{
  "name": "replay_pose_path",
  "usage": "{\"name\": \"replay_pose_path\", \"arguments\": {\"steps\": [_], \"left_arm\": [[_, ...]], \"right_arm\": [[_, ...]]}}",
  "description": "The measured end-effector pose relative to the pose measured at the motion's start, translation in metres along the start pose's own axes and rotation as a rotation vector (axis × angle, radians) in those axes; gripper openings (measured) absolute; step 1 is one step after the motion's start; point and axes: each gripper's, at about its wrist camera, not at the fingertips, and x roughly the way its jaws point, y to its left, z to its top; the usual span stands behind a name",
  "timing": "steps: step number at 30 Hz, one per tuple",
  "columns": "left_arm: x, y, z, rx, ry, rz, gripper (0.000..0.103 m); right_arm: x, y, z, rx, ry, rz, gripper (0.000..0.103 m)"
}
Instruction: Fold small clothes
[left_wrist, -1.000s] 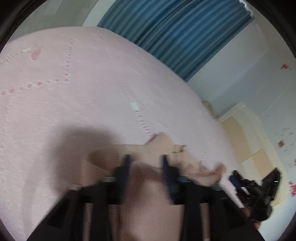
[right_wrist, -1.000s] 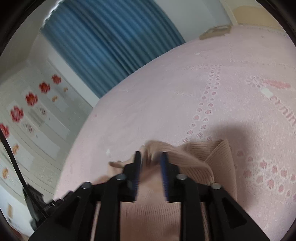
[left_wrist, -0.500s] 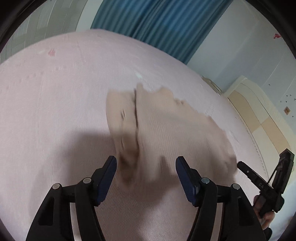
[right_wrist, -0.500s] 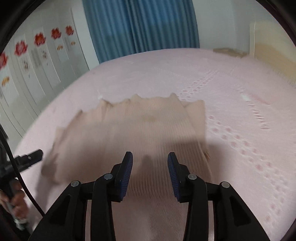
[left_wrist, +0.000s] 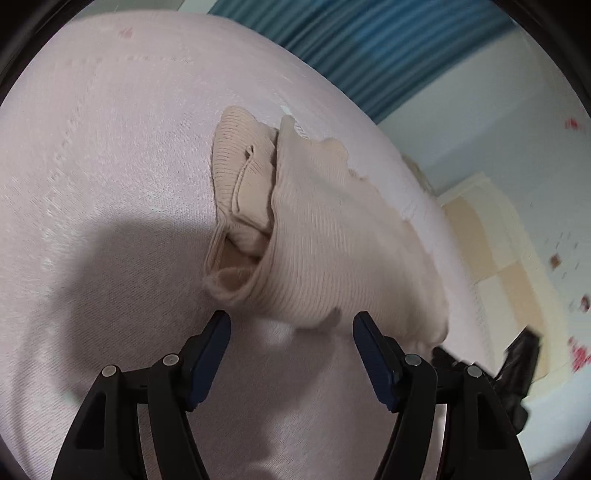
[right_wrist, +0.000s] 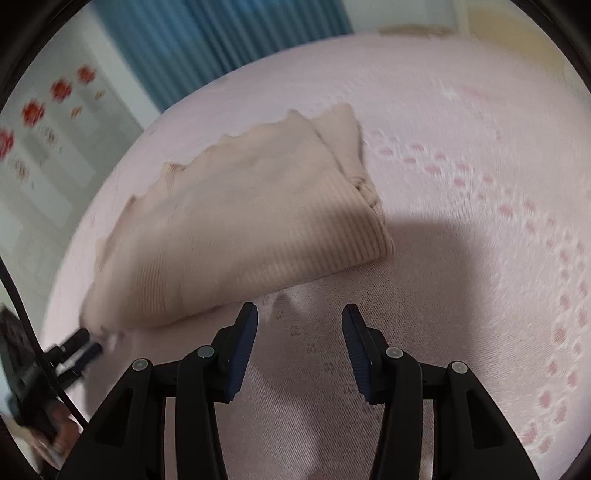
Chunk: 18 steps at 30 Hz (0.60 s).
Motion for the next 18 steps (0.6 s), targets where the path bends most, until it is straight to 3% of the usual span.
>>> {"name": "replay_pose_path", "arguments": {"steps": [5,12,18], "left_arm": [[0.010,0.008,0.011,-0.067,-0.010,-0.053,0.067],[0.017,0.003,0.014,-0.043,-0.039,-0.030,0.064],[0.025,0.002,0.023,-0.068,-0.044,0.007,0.038]], "right_arm": [[0.008,-0.005,0.005,0.036,0.005,0.011,0.048],[0.017,-0.004,0.020,0.104,-0.015,0.037,0.048],[0.027,-0.014,0.036,0.202,-0.016,0.075,0.048]]}}
